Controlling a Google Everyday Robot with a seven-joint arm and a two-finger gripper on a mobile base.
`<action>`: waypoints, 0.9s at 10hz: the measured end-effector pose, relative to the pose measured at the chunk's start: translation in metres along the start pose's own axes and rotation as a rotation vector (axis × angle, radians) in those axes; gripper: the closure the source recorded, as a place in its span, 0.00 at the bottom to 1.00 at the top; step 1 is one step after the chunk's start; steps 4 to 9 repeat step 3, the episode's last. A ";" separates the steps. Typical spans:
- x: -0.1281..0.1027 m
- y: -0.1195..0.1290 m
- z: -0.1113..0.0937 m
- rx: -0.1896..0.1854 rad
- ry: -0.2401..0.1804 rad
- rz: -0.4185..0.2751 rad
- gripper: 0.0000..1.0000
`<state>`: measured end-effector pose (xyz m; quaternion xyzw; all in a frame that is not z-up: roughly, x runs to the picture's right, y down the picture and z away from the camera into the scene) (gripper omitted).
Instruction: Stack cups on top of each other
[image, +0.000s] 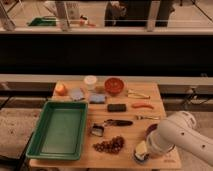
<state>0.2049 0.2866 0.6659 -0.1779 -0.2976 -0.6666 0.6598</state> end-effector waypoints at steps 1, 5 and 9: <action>0.000 0.000 -0.001 0.019 0.002 0.003 0.20; 0.002 -0.001 -0.015 0.097 0.031 0.016 0.20; 0.002 -0.001 -0.015 0.097 0.031 0.016 0.20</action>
